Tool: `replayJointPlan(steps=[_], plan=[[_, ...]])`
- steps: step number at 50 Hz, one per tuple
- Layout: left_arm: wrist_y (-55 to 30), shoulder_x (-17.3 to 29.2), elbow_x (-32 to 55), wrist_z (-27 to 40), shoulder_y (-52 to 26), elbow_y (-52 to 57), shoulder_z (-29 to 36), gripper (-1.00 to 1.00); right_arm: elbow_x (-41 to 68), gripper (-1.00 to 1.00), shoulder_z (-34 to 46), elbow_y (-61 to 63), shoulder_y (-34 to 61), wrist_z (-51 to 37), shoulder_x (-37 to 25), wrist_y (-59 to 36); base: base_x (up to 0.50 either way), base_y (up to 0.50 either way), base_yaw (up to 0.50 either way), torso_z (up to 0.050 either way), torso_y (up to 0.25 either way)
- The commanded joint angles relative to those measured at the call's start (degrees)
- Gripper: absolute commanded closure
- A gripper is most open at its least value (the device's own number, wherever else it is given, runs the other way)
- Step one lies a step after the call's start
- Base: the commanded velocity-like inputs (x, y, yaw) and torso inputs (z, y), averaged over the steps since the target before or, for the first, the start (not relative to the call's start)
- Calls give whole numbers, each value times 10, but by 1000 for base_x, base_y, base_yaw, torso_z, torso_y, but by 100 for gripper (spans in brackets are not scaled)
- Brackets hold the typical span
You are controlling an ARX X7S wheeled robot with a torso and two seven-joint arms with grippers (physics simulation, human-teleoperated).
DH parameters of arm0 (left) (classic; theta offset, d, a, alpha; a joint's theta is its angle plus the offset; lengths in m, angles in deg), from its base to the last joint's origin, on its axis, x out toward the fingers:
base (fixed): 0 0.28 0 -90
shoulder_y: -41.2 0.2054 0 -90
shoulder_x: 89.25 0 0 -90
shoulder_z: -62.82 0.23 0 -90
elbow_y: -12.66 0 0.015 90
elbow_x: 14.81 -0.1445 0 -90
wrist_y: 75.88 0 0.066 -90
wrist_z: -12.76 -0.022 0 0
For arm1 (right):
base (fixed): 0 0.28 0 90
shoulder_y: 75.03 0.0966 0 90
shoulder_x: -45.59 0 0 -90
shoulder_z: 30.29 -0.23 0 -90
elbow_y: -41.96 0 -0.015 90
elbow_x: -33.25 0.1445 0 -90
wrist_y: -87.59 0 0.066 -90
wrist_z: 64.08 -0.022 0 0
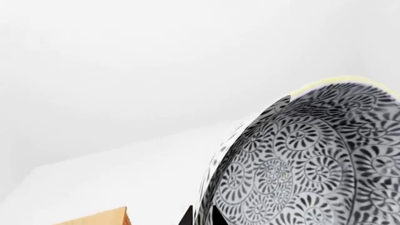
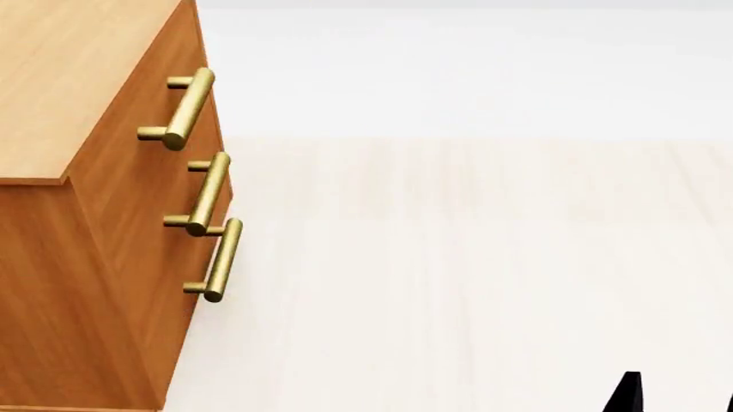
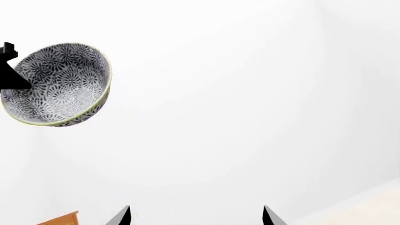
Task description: Put the bowl on top of the cabinet.
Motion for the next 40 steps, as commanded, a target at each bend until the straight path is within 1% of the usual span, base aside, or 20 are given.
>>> replayJointPlan(steps=[1,4,7,10,15,17,20,22,23,26,28,29,33,37,40], plan=[[72,1,59,17,-1,-74,18,100,0,-100,0,-1,2,0,1,-4,0,0,0,0,0],[91,3,69,31,2,-90,7,100,-2,-100,-1,-3,4,-1,2,-7,0,0,0,0,3],[89,2,72,34,-2,-100,7,100,-3,-100,0,-3,4,0,3,-7,0,0,0,0,0],[103,11,78,54,-1,-92,-2,100,-2,-100,-1,-2,4,0,3,-7,0,0,0,0,0],[138,34,82,111,9,-60,-16,100,-2,-100,-1,-3,5,1,3,-8,0,0,0,0,0],[169,52,82,156,15,-32,-25,100,-4,-100,0,-3,5,1,4,-8,0,0,0,5,0],[174,56,85,162,17,-31,-30,100,-5,-100,0,-4,6,1,5,-9,0,0,0,0,0],[185,63,84,183,22,-20,-33,100,-5,-100,-1,-4,7,0,5,-11,0,0,0,0,0],[186,65,86,210,24,-18,-32,100,-7,-100,-2,-4,7,-3,5,-12,0,0,0,0,0],[203,76,86,251,34,0,-36,100,-8,-100,-3,-3,6,-3,6,-11,0,0,0,0,3],[200,72,89,249,37,-8,-36,100,-9,-100,-4,-3,6,-4,6,-11,0,0,0,0,0],[202,76,90,263,40,-4,-37,100,-8,-100,-4,-3,5,-3,6,-10,0,0,0,0,0],[209,83,93,274,46,2,-41,100,-11,-100,-4,-3,6,-4,7,-12,0,0,0,0,0],[222,96,104,310,63,17,-52,100,-14,-100,-3,-3,6,-4,8,-12,0,0,0,0,0],[217,94,106,304,66,10,-52,100,-18,-100,-5,-2,5,-5,10,-11,0,0,0,0,0]])
